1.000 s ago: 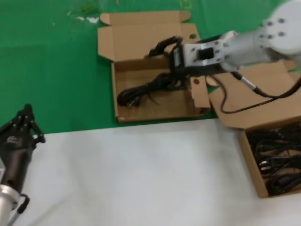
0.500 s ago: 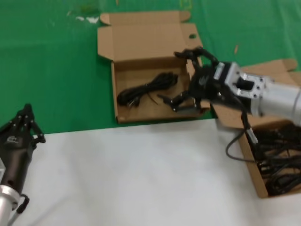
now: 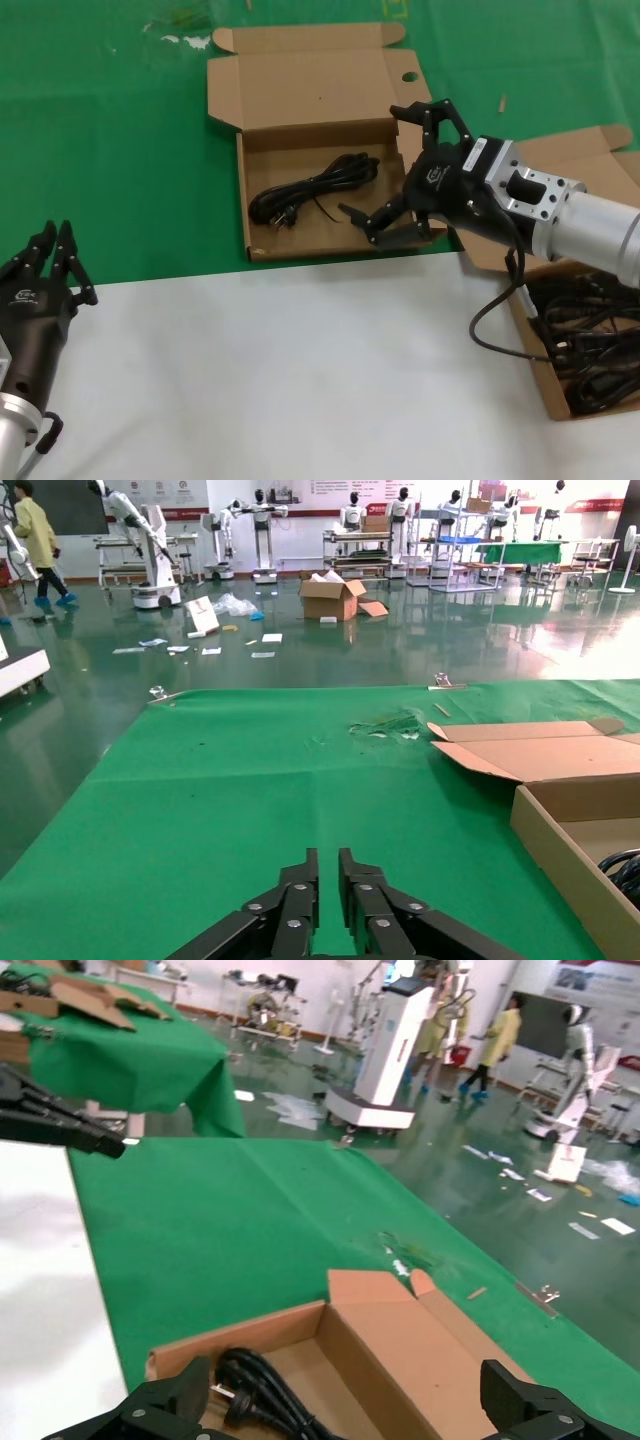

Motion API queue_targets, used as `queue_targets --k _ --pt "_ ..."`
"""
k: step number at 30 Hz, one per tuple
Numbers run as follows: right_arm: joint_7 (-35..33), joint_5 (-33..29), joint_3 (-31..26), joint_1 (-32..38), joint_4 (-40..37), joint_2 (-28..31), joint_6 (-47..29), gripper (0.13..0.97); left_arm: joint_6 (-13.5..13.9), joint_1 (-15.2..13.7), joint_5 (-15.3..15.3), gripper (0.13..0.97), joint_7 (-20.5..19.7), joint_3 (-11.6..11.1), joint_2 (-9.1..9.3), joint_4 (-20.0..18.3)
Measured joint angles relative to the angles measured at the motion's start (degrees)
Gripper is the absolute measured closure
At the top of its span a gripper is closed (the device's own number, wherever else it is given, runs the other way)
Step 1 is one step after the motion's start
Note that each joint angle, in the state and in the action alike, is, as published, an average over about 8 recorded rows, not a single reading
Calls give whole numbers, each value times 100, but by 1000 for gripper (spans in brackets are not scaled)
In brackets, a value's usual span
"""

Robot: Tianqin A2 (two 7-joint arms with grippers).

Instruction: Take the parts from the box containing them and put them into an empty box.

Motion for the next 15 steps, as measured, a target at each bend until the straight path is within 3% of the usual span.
queue_targets --k 3,8,15 --pt "0 49 55 -121 49 -45 151 357 0 0 0 957 0 0 0 0" --pt "2 140 159 -348 140 -128 434 145 0 0 0 881 0 0 0 0" --pt "3 271 308 -674 272 -249 841 133 0 0 0 775 0 0 0 0"
